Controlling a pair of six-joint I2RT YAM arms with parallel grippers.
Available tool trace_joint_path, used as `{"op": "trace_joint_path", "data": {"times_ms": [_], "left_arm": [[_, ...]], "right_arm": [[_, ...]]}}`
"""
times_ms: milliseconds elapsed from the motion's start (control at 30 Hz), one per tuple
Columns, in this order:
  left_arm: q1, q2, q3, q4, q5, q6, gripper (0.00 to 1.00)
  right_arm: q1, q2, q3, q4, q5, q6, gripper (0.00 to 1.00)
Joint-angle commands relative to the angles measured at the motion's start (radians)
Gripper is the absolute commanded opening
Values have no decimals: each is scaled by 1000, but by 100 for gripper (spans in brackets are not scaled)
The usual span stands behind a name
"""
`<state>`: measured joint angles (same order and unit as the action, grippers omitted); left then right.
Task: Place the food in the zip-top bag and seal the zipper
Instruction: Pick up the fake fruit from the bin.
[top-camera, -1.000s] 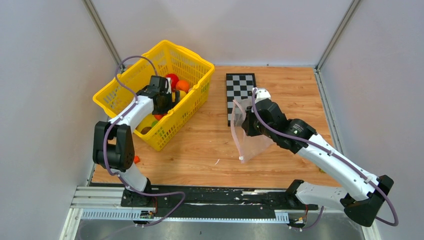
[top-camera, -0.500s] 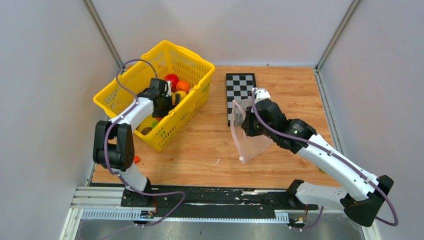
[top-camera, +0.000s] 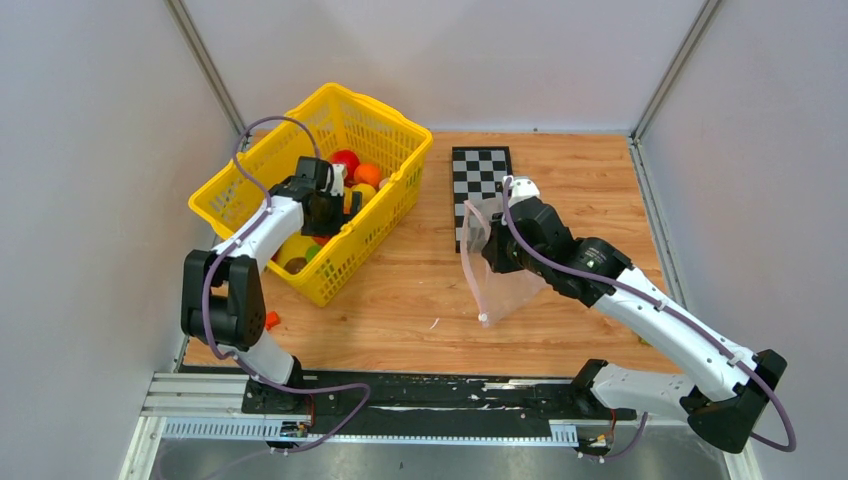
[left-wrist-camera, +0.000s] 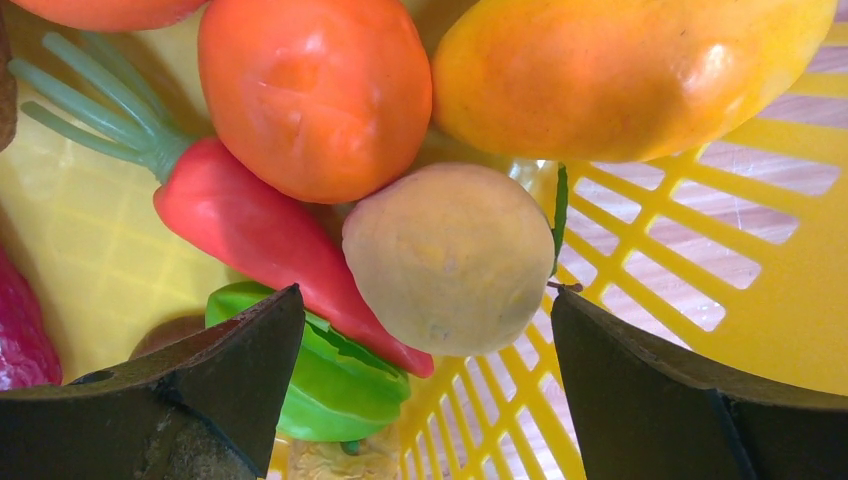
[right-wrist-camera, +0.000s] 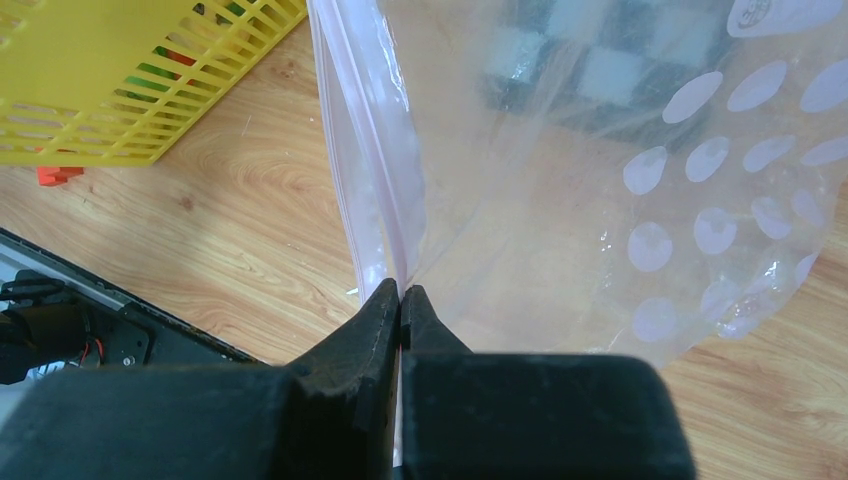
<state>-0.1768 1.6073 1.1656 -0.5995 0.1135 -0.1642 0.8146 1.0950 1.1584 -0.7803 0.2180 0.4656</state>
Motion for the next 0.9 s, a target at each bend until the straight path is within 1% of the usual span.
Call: {"op": "trace_joint_path", "data": {"times_ms": [0, 133, 233, 267, 300, 433, 467, 567, 733, 867], "left_arm": [[-13, 21, 7, -63, 62, 48, 100], [-13, 33, -31, -35, 82, 40, 100], [-14, 32, -53, -4, 94, 29, 95], [-13, 35, -57, -3, 105, 28, 92], [-14, 35, -57, -2, 116, 28, 85], [-13, -5, -65, 21, 145, 24, 65], [-14, -19, -64, 23, 143, 21, 61], [-13, -72, -60, 31, 133, 11, 53], [-13, -174, -54, 33, 96, -12, 47], [-14, -280, -41, 29, 67, -35, 47]], "right_arm": [[-3, 3, 1, 43, -14, -15, 1], [-3, 1, 0, 44, -14, -17, 1], [-3, 3, -2, 47, -18, -16, 1], [-3, 4, -2, 49, -19, -16, 1], [-4, 7, -2, 49, -20, -16, 1], [-3, 9, 0, 45, -19, -18, 1], [-3, 9, 0, 44, -17, -17, 1], [-4, 10, 0, 44, -16, -17, 1], [-3, 4, -5, 47, 4, -9, 0], [-3, -4, -16, 58, 16, 5, 0]]}}
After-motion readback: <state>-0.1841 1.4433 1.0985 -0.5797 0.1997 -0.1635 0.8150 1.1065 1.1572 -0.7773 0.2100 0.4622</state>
